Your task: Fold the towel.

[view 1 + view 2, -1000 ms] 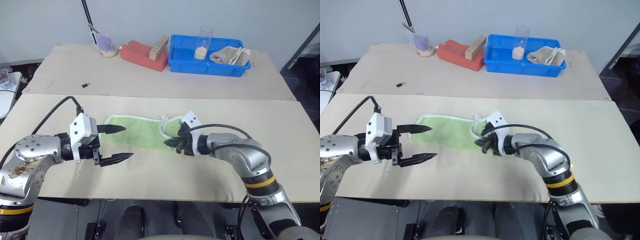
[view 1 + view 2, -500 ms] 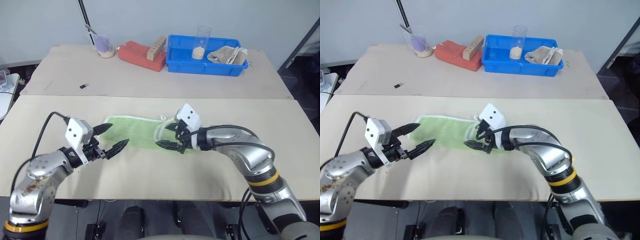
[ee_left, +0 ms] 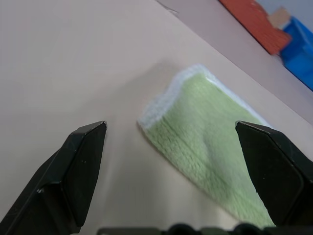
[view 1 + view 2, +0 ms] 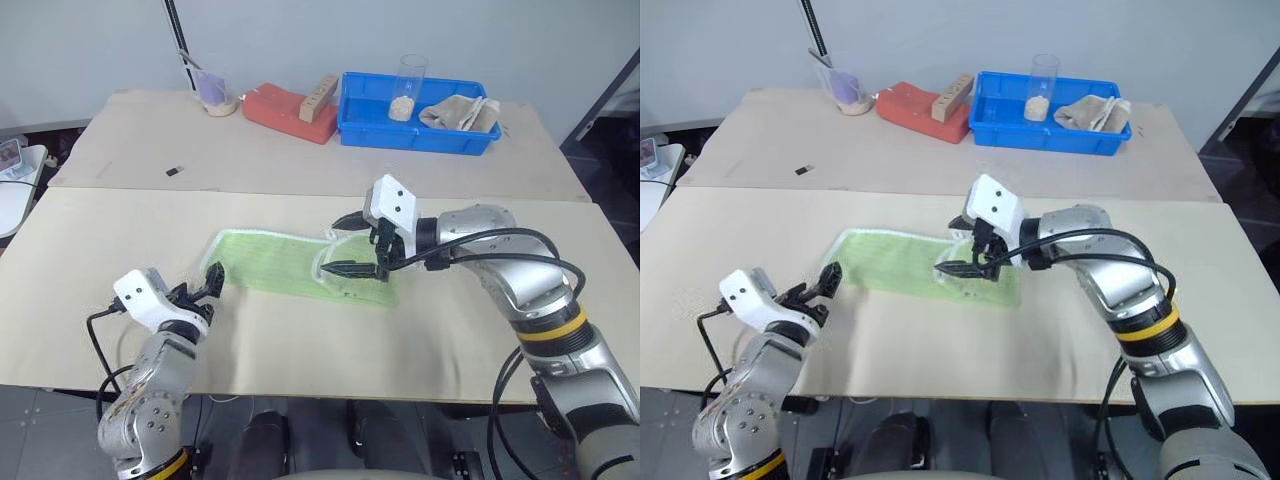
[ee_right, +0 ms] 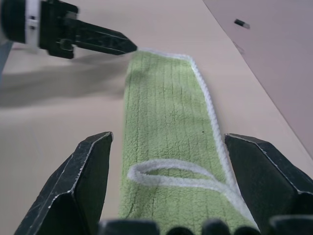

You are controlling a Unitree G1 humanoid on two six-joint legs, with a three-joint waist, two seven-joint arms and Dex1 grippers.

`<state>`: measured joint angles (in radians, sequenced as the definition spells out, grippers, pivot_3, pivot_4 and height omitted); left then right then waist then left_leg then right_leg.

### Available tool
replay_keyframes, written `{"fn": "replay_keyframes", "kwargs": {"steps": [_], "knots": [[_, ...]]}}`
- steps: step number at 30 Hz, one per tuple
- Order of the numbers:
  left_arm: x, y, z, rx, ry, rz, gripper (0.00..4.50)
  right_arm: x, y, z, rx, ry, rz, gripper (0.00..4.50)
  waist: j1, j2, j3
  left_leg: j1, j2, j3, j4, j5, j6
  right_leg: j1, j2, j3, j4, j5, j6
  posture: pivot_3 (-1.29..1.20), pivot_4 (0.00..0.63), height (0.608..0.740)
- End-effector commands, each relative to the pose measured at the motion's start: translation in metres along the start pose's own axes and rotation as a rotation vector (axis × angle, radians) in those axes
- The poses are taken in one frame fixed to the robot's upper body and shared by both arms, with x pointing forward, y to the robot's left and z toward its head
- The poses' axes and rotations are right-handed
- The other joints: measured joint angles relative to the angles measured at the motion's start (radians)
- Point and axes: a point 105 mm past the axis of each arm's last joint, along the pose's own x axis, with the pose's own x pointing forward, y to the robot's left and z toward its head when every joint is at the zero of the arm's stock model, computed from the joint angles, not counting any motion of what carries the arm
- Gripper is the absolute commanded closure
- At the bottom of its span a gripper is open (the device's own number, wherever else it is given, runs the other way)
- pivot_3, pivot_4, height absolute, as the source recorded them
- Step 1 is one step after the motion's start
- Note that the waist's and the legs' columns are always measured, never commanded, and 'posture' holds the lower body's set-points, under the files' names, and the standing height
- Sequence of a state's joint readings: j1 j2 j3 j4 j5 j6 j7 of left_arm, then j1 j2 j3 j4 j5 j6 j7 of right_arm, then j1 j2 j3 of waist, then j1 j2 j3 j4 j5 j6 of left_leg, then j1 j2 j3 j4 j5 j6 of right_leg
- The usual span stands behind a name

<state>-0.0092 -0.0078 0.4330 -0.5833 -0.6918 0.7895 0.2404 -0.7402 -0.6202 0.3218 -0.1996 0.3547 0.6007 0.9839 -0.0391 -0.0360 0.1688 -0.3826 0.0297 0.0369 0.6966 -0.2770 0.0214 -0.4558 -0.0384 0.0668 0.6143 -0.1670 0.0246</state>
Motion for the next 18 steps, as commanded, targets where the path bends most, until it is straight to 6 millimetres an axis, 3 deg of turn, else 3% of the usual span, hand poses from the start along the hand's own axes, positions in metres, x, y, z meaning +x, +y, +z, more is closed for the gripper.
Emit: {"fn": "replay_keyframes", "kwargs": {"steps": [1, 5, 6, 8, 15, 18], "knots": [[0.009, -0.003, 0.0, 0.003, 0.013, 0.037, 0.0, -0.01, -0.007, 0.015, -0.063, -0.033, -0.005, 0.47, -0.001, 0.0, 0.0, 0.0, 0.0, 0.0, 0.0, 0.0, 0.0, 0.0, 0.0, 0.0, 0.0, 0.0, -0.001, 0.0, 0.15, 0.714], [0.022, -0.003, -0.003, 0.007, 0.032, 0.078, 0.0, -0.014, -0.005, 0.018, -0.075, -0.038, 0.023, 0.47, -0.001, 0.0, 0.0, 0.0, 0.0, 0.0, 0.0, 0.0, 0.0, 0.0, 0.0, 0.0, 0.0, 0.001, -0.001, 0.0, 0.15, 0.714], [0.025, -0.003, -0.005, 0.003, 0.042, 0.087, 0.25, -0.016, -0.004, 0.02, -0.085, -0.042, 0.032, 0.45, 0.0, 0.0, 0.0, 0.0, 0.0, 0.0, 0.0, 0.0, 0.0, 0.0, 0.0, 0.0, 0.0, 0.001, -0.001, 0.0, 0.15, 0.714], [0.031, -0.007, -0.007, -0.008, 0.054, 0.08, 0.89, -0.019, -0.003, 0.024, -0.11, -0.051, 0.041, 0.44, 0.0, 0.0, 0.0, 0.0, 0.0, 0.0, 0.0, 0.0, 0.0, 0.0, 0.0, 0.0, 0.0, 0.001, -0.001, 0.0, 0.15, 0.714], [0.039, -0.014, -0.004, 0.001, 0.052, 0.049, 4.32, -0.026, -0.006, 0.027, -0.137, -0.061, 0.016, 0.44, 0.0, 0.0, 0.0, -0.001, 0.0, 0.0, 0.0, 0.0, 0.0, 0.0, 0.0, 0.0, -0.001, 0.001, -0.001, 0.0, 0.15, 0.714], [0.04, -0.019, 0.002, 0.04, 0.036, 0.006, 4.44, -0.032, -0.006, 0.026, -0.135, -0.054, -0.002, 0.44, 0.0, 0.0, 0.0, -0.001, 0.0, 0.0, 0.0, 0.0, 0.0, 0.0, 0.0, 0.0, 0.0, 0.001, -0.001, 0.0, 0.15, 0.714]]}}
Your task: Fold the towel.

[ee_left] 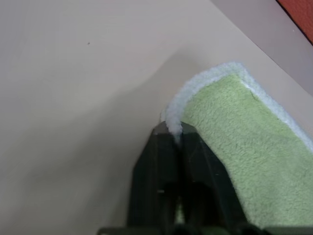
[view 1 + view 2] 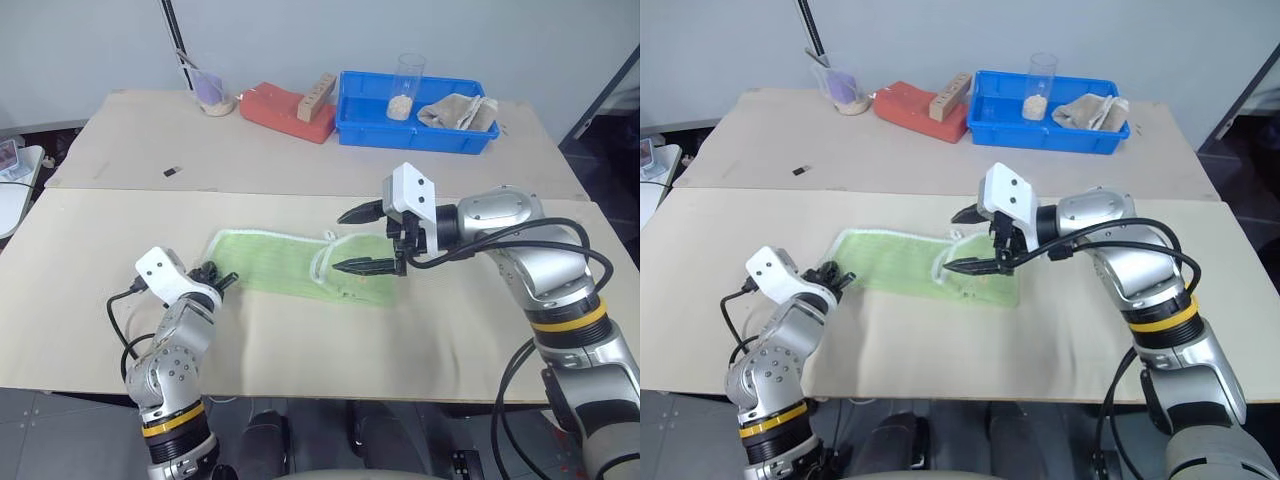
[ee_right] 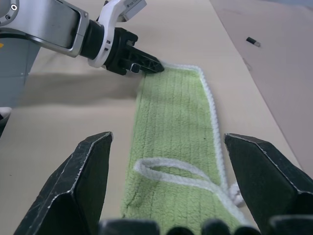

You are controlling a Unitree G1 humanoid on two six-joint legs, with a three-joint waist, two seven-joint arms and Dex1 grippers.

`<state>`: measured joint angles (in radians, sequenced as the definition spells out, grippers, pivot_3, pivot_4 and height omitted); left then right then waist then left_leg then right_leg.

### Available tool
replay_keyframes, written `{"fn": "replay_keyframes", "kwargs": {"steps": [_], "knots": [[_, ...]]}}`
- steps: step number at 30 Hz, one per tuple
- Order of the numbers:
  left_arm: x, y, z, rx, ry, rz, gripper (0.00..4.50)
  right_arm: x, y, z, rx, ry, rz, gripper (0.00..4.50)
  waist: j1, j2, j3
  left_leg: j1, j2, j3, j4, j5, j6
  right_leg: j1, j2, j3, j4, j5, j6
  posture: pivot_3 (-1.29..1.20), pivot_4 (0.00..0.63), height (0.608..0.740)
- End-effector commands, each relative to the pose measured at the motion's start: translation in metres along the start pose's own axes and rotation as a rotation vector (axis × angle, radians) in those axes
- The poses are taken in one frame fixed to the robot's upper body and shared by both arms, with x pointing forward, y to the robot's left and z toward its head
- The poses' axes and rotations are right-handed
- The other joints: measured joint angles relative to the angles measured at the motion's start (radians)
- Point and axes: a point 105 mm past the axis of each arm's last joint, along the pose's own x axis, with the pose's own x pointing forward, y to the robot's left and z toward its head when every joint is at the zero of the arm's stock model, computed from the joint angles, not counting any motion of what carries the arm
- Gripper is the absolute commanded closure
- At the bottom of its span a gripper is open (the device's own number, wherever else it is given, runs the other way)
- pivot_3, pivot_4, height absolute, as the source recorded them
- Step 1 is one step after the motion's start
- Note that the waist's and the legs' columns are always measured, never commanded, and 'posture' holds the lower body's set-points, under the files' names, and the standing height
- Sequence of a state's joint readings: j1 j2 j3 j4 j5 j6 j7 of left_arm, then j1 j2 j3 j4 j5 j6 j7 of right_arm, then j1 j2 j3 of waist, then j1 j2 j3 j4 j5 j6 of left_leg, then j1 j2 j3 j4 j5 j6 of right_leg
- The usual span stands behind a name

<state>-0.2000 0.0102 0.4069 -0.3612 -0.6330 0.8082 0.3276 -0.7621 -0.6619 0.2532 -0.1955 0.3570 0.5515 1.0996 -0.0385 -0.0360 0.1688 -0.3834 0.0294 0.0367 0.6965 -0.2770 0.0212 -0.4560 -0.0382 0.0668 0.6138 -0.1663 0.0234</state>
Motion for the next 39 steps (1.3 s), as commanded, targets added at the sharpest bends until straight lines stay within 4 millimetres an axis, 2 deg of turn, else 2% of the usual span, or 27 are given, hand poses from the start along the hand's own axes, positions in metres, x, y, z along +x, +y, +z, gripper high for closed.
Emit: {"fn": "replay_keyframes", "kwargs": {"steps": [1, 4, 6, 8, 12, 15, 17, 20, 25, 29, 33, 35, 36, 39], "knots": [[-0.002, -0.016, 0.018, 0.069, -0.068, -0.09, 4.44, -0.014, -0.001, 0.013, -0.06, -0.023, -0.042, 0.44, 0.0, 0.0, 0.0, 0.0, 0.0, 0.0, 0.0, 0.0, 0.0, 0.0, 0.0, 0.0, 0.0, 0.0, 0.0, 0.0, 0.15, 0.714], [-0.014, -0.057, 0.033, 0.268, -0.139, -0.333, 4.44, -0.028, 0.002, 0.009, -0.043, 0.003, -0.055, 0.44, 0.004, 0.0, 0.0, 0.0, 0.0, 0.0, 0.0, 0.0, 0.0, 0.0, 0.0, 0.0, 0.0, 0.0, 0.0, 0.0, 0.15, 0.714], [-0.036, -0.105, 0.031, 0.372, -0.136, -0.636, 4.44, -0.048, 0.007, -0.001, -0.013, 0.066, -0.064, 0.44, 0.016, 0.0, 0.0, -0.001, 0.0, 0.0, 0.0, 0.0, 0.0, 0.0, 0.0, 0.0, 0.0, 0.0, 0.0, 0.0, 0.15, 0.714], [-0.054, -0.133, 0.023, 0.459, -0.111, -0.84, 4.44, -0.063, 0.012, -0.009, 0.01, 0.119, -0.076, 0.44, 0.028, 0.0, 0.0, -0.002, -0.002, 0.0, 0.0, 0.0, 0.0, 0.0, -0.002, 0.0, -0.002, 0.0, 0.0, 0.0, 0.15, 0.714], [-0.07, -0.158, 0.002, 0.568, -0.032, -1.052, 4.44, -0.082, 0.016, -0.02, 0.05, 0.191, -0.125, 0.44, 0.02, 0.0, 0.0, -0.001, -0.003, 0.002, 0.0, 0.0, 0.0, 0.0, -0.003, 0.002, -0.003, -0.001, 0.001, 0.0, 0.15, 0.714], [-0.08, -0.182, -0.034, 0.626, 0.083, -1.26, 4.44, -0.097, 0.021, -0.028, 0.095, 0.235, -0.176, 0.44, 0.024, 0.0, 0.0, -0.001, -0.002, 0.002, -0.001, 0.0, 0.0, 0.0, -0.002, 0.002, -0.002, -0.005, 0.008, 0.0, 0.15, 0.714], [-0.075, -0.189, -0.051, 0.642, 0.122, -1.305, 4.44, -0.1, 0.024, -0.03, 0.103, 0.252, -0.195, 0.44, 0.026, 0.0, 0.0, 0.0, -0.002, 0.002, -0.001, 0.0, 0.0, 0.0, -0.001, 0.002, -0.001, -0.005, 0.008, 0.0, 0.15, 0.714], [-0.066, -0.197, -0.064, 0.687, 0.111, -1.334, 4.44, -0.101, 0.029, -0.03, 0.113, 0.254, -0.213, 0.44, 0.019, 0.001, 0.0, 0.0, -0.002, 0.002, 0.0, 0.001, 0.0, 0.001, -0.001, 0.003, -0.001, -0.005, 0.008, 0.0, 0.15, 0.714], [-0.067, -0.204, -0.074, 0.684, 0.113, -1.415, 4.44, -0.101, 0.034, -0.029, 0.139, 0.25, -0.247, 0.44, 0.022, 0.001, 0.0, 0.0, -0.002, 0.001, 0.0, 0.001, 0.001, 0.0, 0.001, 0.003, 0.0, -0.005, 0.008, 0.0, 0.15, 0.714], [-0.076, -0.208, -0.071, 0.629, 0.132, -1.486, 3.14, -0.103, 0.033, -0.029, 0.167, 0.241, -0.279, 0.44, 0.024, 0.001, 0.0, -0.001, -0.002, 0.001, 0.0, 0.001, 0.001, 0.0, 0.0, 0.003, -0.002, -0.005, 0.008, 0.0, 0.15, 0.714], [-0.083, -0.207, -0.068, 0.634, 0.122, -1.528, 1.18, -0.102, 0.032, -0.027, 0.191, 0.215, -0.288, 0.44, 0.024, 0.001, 0.0, -0.001, -0.002, 0.001, 0.0, 0.001, 0.001, 0.0, 0.0, 0.003, -0.002, -0.004, 0.008, 0.0, 0.15, 0.714], [-0.084, -0.204, -0.061, 0.656, 0.092, -1.539, 0.26, -0.1, 0.028, -0.029, 0.198, 0.206, -0.308, 0.44, 0.023, 0.001, 0.0, -0.001, -0.002, 0.001, 0.0, 0.001, 0.001, 0.0, 0.0, 0.003, -0.001, -0.004, 0.008, 0.0, 0.15, 0.714], [-0.084, -0.201, -0.052, 0.678, 0.06, -1.54, 0.08, -0.099, 0.024, -0.03, 0.204, 0.195, -0.329, 0.44, 0.021, 0.001, 0.0, -0.001, -0.002, 0.001, 0.0, 0.001, 0.001, 0.0, 0.0, 0.003, -0.001, -0.004, 0.008, 0.0, 0.15, 0.714], [-0.082, -0.184, -0.02, 0.784, -0.04, -1.53, 0.08, -0.09, 0.011, -0.034, 0.227, 0.158, -0.399, 0.44, 0.012, 0.001, 0.0, -0.001, -0.001, 0.002, 0.0, 0.001, 0.001, 0.0, 0.001, 0.003, 0.0, -0.004, 0.008, 0.0, 0.15, 0.714]]}}
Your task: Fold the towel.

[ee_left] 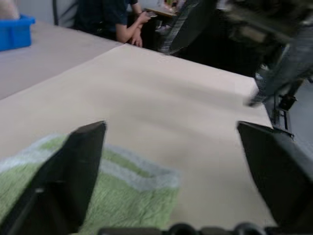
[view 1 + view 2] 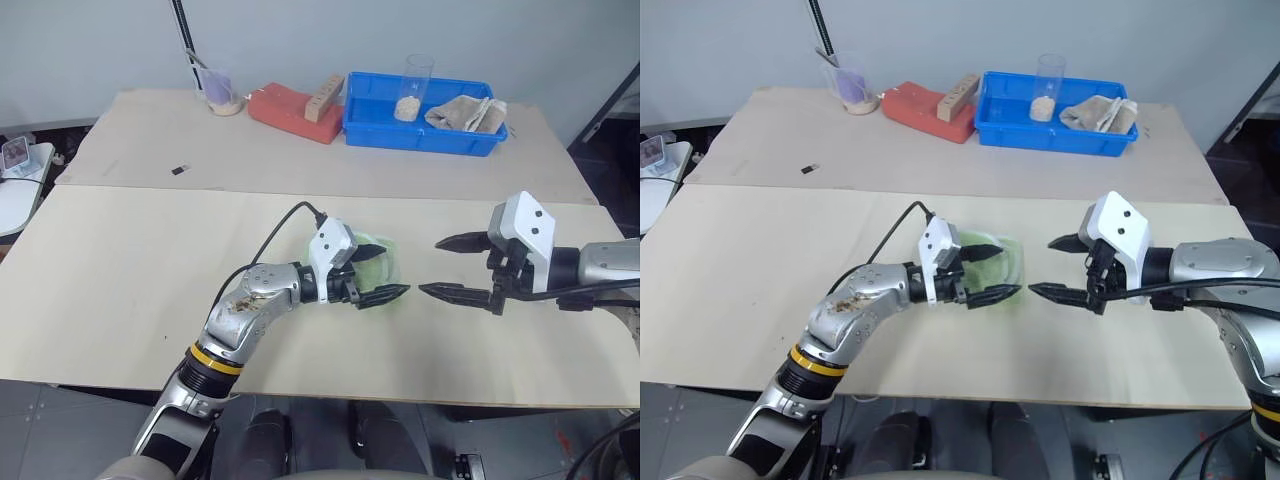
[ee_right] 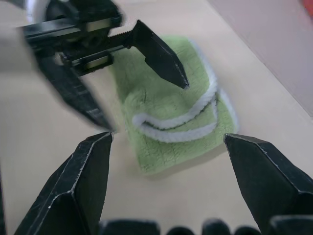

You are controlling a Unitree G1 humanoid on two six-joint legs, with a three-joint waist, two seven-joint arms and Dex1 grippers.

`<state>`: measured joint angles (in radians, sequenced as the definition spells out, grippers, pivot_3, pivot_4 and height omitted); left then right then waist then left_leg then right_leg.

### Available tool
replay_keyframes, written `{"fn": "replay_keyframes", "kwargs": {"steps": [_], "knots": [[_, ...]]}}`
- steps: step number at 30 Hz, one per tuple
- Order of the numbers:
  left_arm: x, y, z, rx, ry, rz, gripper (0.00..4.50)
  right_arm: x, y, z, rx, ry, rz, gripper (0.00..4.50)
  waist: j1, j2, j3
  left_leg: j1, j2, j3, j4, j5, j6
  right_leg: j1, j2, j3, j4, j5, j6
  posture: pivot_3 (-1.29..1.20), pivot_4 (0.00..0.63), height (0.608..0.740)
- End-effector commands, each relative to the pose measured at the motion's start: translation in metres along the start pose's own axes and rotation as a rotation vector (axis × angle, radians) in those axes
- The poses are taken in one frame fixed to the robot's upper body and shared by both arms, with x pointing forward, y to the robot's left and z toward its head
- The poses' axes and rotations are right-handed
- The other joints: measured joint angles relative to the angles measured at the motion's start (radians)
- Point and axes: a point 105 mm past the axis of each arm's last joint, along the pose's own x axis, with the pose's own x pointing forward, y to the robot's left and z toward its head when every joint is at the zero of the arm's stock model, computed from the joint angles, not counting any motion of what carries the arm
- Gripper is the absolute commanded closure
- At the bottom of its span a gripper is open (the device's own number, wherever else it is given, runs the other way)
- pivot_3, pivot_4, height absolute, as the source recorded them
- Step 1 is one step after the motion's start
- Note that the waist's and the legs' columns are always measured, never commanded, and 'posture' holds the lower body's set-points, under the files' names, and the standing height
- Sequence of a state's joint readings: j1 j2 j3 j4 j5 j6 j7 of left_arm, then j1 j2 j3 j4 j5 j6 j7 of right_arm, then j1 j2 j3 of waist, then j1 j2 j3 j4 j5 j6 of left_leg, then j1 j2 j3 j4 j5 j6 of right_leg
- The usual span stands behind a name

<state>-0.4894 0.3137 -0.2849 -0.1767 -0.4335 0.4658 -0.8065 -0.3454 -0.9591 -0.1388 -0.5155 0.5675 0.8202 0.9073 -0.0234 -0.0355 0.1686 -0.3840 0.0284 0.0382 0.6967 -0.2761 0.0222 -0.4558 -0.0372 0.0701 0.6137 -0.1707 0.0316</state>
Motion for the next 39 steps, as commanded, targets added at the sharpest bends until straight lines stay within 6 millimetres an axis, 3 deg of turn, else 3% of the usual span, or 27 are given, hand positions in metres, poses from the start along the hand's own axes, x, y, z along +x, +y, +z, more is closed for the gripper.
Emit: {"fn": "replay_keyframes", "kwargs": {"steps": [1, 4, 9, 14, 19, 28, 33, 39], "knots": [[-0.036, 0.012, 0.033, 0.171, -0.038, 0.027, 0.08, 0.011, -0.013, 0.004, 0.014, -0.039, -0.092, 0.44, -0.008, 0.0, 0.0, 0.0, 0.001, 0.0, 0.0, 0.0, 0.0, 0.0, 0.001, 0.0, 0.0, 0.0, 0.0, 0.0, 0.15, 0.714], [-0.069, 0.017, 0.038, 0.224, 0.043, 0.025, 0.08, 0.031, -0.021, -0.001, 0.055, -0.06, -0.166, 0.44, -0.013, 0.0, 0.0, 0.001, 0.003, -0.001, 0.0, 0.0, 0.0, 0.0, 0.004, 0.0, 0.001, 0.0, -0.001, 0.0, 0.15, 0.714], [-0.117, 0.009, 0.037, 0.264, 0.209, -0.049, 0.08, 0.068, -0.024, -0.015, 0.143, -0.062, -0.229, 0.44, -0.019, 0.001, 0.0, 0.0, 0.004, 0.0, -0.001, 0.0, 0.0, -0.002, 0.004, 0.0, 0.0, 0.0, -0.001, 0.0, 0.15, 0.714], [-0.144, 0.007, 0.042, 0.286, 0.295, -0.031, 0.03, 0.075, -0.021, -0.02, 0.223, -0.08, -0.246, 0.22, -0.006, 0.001, 0.0, -0.002, 0.003, -0.001, -0.001, 0.0, 0.0, -0.003, 0.001, -0.001, -0.001, 0.0, -0.001, 0.0, 0.15, 0.714], [-0.149, 0.004, 0.045, 0.291, 0.297, -0.022, 0.03, 0.077, -0.023, -0.021, 0.332, -0.096, -0.281, 0.22, -0.002, 0.001, 0.0, -0.002, 0.002, 0.0, -0.001, 0.0, 0.0, -0.002, 0.0, -0.001, -0.002, 0.0, -0.001, 0.0, 0.15, 0.714], [-0.146, -0.004, 0.055, 0.292, 0.22, -0.057, 0.03, 0.099, -0.024, -0.065, 0.538, 0.01, -0.277, 0.22, -0.007, 0.001, 0.0, 0.0, 0.003, 0.0, -0.001, 0.0, 0.0, -0.002, 0.002, -0.001, 0.0, 0.0, -0.001, 0.0, 0.15, 0.714], [-0.145, -0.008, 0.065, 0.279, 0.139, -0.065, 0.03, 0.108, -0.026, -0.06, 0.624, -0.032, -0.239, 0.22, -0.021, 0.001, 0.0, 0.0, 0.003, 0.0, -0.001, 0.0, 0.0, -0.002, 0.002, -0.001, 0.0, 0.0, -0.001, 0.0, 0.15, 0.714], [-0.15, -0.006, 0.066, 0.273, 0.141, -0.021, 0.0, 0.114, -0.027, -0.052, 0.578, -0.043, -0.2, 2.13, -0.021, 0.001, 0.0, 0.0, 0.003, 0.0, -0.001, 0.0, 0.0, -0.002, 0.002, -0.001, 0.0, 0.0, -0.001, 0.0, 0.15, 0.714]]}}
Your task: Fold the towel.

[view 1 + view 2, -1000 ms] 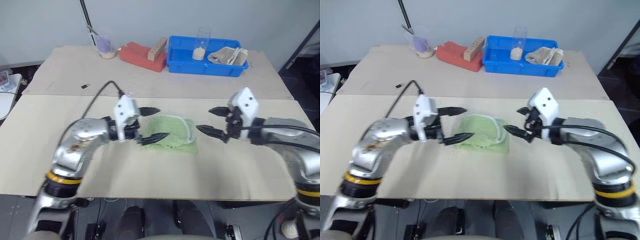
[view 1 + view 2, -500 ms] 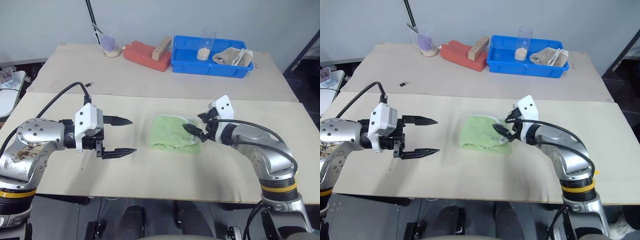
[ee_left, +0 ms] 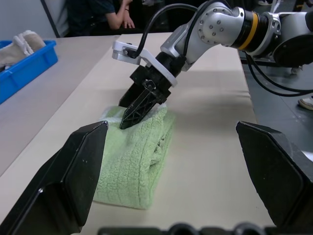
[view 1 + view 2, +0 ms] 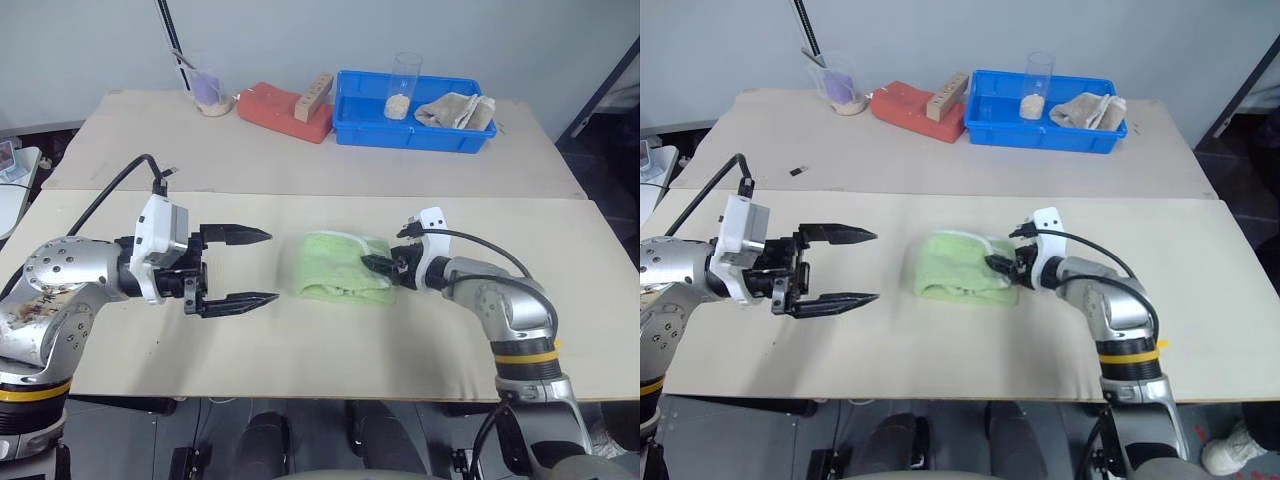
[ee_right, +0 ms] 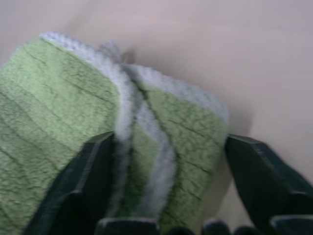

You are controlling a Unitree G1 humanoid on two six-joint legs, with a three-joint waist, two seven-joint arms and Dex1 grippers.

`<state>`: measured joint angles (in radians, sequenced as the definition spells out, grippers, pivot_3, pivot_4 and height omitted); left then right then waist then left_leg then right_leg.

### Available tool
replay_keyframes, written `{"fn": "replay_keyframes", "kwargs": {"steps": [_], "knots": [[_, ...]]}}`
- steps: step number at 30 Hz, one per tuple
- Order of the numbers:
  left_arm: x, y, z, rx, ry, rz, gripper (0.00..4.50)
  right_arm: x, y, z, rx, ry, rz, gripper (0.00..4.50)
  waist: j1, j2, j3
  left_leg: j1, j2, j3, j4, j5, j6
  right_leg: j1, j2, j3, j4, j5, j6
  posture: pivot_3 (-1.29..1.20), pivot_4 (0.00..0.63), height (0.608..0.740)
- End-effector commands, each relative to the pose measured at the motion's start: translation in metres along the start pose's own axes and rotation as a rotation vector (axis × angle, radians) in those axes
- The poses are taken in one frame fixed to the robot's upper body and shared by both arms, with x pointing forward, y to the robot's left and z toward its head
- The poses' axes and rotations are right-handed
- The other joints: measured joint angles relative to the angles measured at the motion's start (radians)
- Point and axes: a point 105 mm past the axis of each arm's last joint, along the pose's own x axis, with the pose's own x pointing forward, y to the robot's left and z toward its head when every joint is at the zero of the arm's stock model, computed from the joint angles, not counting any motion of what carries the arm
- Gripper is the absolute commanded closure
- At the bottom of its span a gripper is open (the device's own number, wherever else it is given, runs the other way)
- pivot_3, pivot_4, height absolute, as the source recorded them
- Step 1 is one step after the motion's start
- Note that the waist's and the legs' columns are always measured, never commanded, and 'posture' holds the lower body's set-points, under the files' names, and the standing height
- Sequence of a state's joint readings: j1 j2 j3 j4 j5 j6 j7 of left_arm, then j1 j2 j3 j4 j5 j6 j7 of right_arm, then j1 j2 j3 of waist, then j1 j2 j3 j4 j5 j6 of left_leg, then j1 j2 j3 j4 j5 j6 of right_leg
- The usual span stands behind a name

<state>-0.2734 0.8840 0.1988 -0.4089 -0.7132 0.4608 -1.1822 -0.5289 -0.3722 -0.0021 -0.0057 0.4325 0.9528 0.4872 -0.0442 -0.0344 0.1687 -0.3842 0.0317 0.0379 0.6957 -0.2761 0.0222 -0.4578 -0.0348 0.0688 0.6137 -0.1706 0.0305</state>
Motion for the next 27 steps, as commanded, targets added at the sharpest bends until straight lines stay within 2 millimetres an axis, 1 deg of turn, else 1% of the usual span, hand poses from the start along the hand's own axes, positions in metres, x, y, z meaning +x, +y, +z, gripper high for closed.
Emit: {"fn": "replay_keyframes", "kwargs": {"steps": [1, 4, 7, 10, 12, 15, 16, 19, 20, 23, 25, 26, 27], "knots": [[-0.004, 0.0, 0.008, 0.04, -0.001, 0.03, 0.0, -0.002, 0.001, 0.016, -0.081, -0.041, 0.007, 2.42, 0.0, 0.0, 0.0, 0.0, 0.0, 0.0, 0.0, 0.0, 0.0, 0.0, 0.0, 0.0, 0.0, 0.0, 0.0, 0.0, 0.15, 0.714], [-0.006, 0.004, 0.01, 0.046, -0.005, 0.067, 0.0, -0.003, -0.004, 0.027, -0.165, -0.066, -0.006, 3.52, 0.0, 0.0, 0.0, 0.0, 0.0, 0.0, 0.0, 0.0, 0.0, 0.0, 0.0, 0.0, 0.0, 0.0, 0.0, 0.0, 0.15, 0.714], [-0.01, 0.008, 0.013, 0.051, -0.006, 0.093, 0.0, -0.005, -0.015, 0.051, -0.21, -0.133, -0.04, 4.45, 0.0, 0.0, 0.0, 0.0, 0.0, 0.0, 0.0, 0.0, 0.0, 0.0, 0.0, 0.0, 0.0, 0.0, 0.0, 0.0, 0.15, 0.714], [-0.012, 0.015, 0.021, 0.059, -0.03, 0.125, 0.0, -0.013, -0.04, 0.08, -0.2, -0.2, -0.108, 4.45, -0.001, 0.0, 0.0, 0.0, 0.0, 0.0, 0.0, 0.0, 0.0, 0.0, 0.0, 0.0, 0.0, 0.0, 0.0, 0.0, 0.15, 0.714], [-0.011, 0.017, 0.024, 0.058, -0.038, 0.128, 0.0, -0.015, -0.054, 0.088, -0.189, -0.214, -0.148, 4.45, 0.001, 0.0, 0.0, 0.0, 0.0, 0.0, 0.0, 0.0, 0.0, 0.0, 0.0, 0.0, 0.0, 0.0, -0.001, 0.0, 0.15, 0.714], [-0.011, 0.019, 0.024, 0.063, -0.031, 0.134, 0.0, -0.01, -0.077, 0.083, -0.116, -0.174, -0.199, 4.45, 0.0, 0.0, 0.0, 0.0, 0.0, 0.0, -0.001, 0.0, 0.0, 0.0, 0.0, 0.0, -0.001, 0.003, -0.005, 0.0, 0.15, 0.714], [-0.011, 0.02, 0.023, 0.063, -0.029, 0.136, 0.0, -0.007, -0.082, 0.079, -0.092, -0.157, -0.205, 4.45, -0.001, 0.0, 0.0, 0.0, -0.001, 0.0, -0.001, 0.0, 0.0, 0.0, 0.0, 0.0, -0.002, 0.004, -0.007, 0.0, 0.15, 0.714], [-0.008, 0.022, 0.02, 0.066, -0.018, 0.152, 0.0, -0.001, -0.094, 0.067, -0.078, -0.121, -0.236, 4.45, -0.002, 0.0, 0.0, 0.0, 0.0, 0.0, -0.001, 0.0, 0.0, 0.0, 0.0, 0.0, -0.002, 0.005, -0.007, 0.0, 0.15, 0.714], [-0.008, 0.024, 0.019, 0.065, -0.017, 0.164, 0.0, 0.0, -0.095, 0.067, -0.086, -0.118, -0.24, 3.68, -0.002, 0.0, 0.0, -0.001, -0.001, 0.0, -0.002, 0.0, 0.0, 0.0, 0.0, 0.0, -0.002, 0.005, -0.007, 0.0, 0.15, 0.714], [-0.009, 0.028, 0.018, 0.063, -0.013, 0.204, 0.0, -0.001, -0.094, 0.073, -0.107, -0.144, -0.233, 2.73, -0.003, 0.0, 0.0, -0.001, -0.001, 0.0, -0.002, 0.0, 0.0, 0.0, 0.0, 0.0, -0.002, 0.005, -0.007, 0.0, 0.15, 0.714], [-0.013, 0.03, 0.014, 0.058, -0.002, 0.235, 0.0, -0.006, -0.094, 0.084, -0.126, -0.183, -0.237, 2.07, -0.007, 0.0, 0.0, -0.001, -0.001, 0.0, -0.001, 0.0, 0.0, 0.0, 0.0, 0.0, -0.002, 0.005, -0.007, 0.0, 0.15, 0.714], [-0.014, 0.032, 0.012, 0.054, 0.003, 0.252, 0.0, -0.009, -0.094, 0.09, -0.132, -0.203, -0.24, 1.66, -0.008, 0.0, 0.0, 0.0, 0.0, 0.0, -0.001, 0.0, 0.0, 0.0, 0.0, 0.0, -0.002, 0.005, -0.007, 0.0, 0.15, 0.714], [-0.017, 0.033, 0.009, 0.044, 0.015, 0.27, 0.0, -0.013, -0.093, 0.098, -0.116, -0.233, -0.237, 1.34, -0.008, 0.0, 0.0, 0.0, 0.0, 0.0, -0.001, 0.0, 0.0, 0.0, 0.0, 0.0, -0.001, 0.005, -0.007, 0.0, 0.15, 0.714]]}}
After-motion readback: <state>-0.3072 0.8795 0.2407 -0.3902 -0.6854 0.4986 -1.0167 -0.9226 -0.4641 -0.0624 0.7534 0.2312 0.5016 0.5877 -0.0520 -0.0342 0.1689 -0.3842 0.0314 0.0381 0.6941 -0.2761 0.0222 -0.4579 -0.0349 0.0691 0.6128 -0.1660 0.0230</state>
